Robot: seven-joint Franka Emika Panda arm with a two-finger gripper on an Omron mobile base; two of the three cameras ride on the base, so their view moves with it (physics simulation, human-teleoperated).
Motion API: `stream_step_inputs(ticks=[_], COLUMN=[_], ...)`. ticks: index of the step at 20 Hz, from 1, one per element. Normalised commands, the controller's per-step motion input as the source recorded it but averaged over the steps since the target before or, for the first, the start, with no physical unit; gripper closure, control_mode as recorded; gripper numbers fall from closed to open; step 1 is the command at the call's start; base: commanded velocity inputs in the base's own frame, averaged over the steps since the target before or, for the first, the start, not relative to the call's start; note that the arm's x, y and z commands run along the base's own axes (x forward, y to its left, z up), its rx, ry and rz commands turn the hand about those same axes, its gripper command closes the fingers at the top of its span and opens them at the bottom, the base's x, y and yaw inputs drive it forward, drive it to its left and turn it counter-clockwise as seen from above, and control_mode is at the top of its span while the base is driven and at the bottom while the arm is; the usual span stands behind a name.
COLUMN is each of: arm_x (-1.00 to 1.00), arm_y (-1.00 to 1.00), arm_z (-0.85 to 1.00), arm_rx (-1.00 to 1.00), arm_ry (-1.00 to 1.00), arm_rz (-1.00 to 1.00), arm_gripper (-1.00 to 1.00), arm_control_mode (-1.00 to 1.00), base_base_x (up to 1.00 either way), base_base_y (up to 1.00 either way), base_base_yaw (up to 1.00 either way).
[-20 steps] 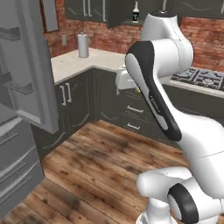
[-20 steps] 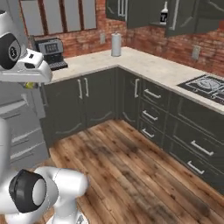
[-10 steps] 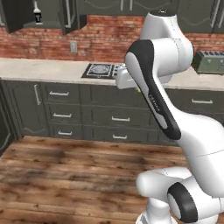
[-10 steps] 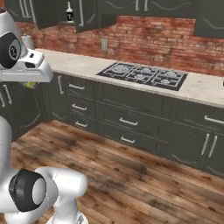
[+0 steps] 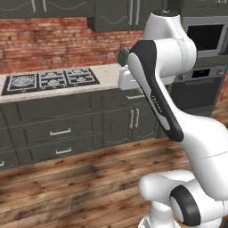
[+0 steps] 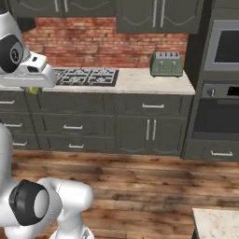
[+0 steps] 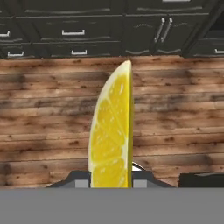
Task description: There is a bowl on the dining counter. Grab a lemon wedge from the fridge and place it in the bowl. Then get the liquor bottle and glass cup from the cabinet and place them next to the bowl.
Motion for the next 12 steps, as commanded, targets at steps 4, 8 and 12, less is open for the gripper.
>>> stream_step_inputs(ticks=[4,8,12], arm_x=[0.00,0.00,0.00], arm_y=[0.00,0.00,0.00], arm_z=[0.00,0.00,0.00], arm_rx=[0.00,0.00,0.00], arm_ry=[0.00,0.00,0.00], arm_rz=[0.00,0.00,0.00], arm_gripper=[1.00,1.00,1.00], arm_control_mode=[1.00,1.00,1.00], base_base_x=[-0.17,-0.13,-0.13], base_base_y=[-0.35,-0.35,-0.36], base_base_yaw=[-0.64,-0.64,-0.62])
